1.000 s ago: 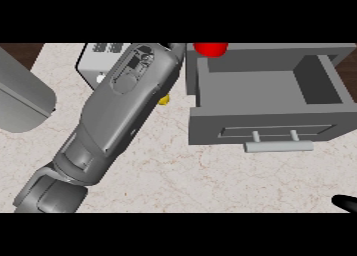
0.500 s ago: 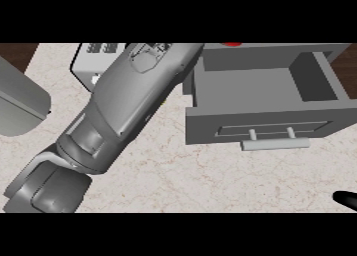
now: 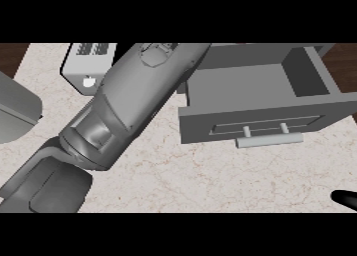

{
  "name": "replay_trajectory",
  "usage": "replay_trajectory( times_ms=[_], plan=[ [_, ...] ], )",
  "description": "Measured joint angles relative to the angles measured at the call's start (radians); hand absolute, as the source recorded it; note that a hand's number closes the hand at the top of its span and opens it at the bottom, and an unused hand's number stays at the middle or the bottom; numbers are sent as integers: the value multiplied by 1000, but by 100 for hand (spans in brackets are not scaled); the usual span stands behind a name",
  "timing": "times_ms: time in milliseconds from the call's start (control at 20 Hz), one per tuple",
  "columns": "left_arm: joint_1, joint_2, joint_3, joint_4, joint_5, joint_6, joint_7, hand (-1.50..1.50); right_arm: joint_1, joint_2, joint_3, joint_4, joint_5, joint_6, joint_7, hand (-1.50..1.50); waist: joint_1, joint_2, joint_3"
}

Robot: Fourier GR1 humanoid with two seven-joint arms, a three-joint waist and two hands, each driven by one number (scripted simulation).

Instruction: Pick up the can, place it into the drawer and close the drawer

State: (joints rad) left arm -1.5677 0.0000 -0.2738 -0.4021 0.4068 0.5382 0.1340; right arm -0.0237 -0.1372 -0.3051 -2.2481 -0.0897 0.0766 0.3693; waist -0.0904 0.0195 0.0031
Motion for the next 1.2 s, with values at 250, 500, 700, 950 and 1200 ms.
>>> replay_trajectory(
  times_ms=[250,500,700,950,1200],
  plan=[
    [-32,0,-19,49,30,57,-21,-150,-23,-8,10,8,4,-2,16,-150,-7,4,0],
    [-32,0,-47,67,62,102,-49,-150,-35,-33,28,4,50,10,-2,-150,-18,7,0],
    [-30,0,-50,69,100,116,-67,-150,-61,-66,53,11,98,32,-28,-150,-18,9,0],
    [-39,0,-40,75,146,117,-88,-150,-117,-123,100,40,204,54,-64,-150,-10,12,0],
    [-47,0,-25,75,186,115,-114,-150,-164,-168,173,113,365,56,-119,-150,9,12,-1]
  ],
)
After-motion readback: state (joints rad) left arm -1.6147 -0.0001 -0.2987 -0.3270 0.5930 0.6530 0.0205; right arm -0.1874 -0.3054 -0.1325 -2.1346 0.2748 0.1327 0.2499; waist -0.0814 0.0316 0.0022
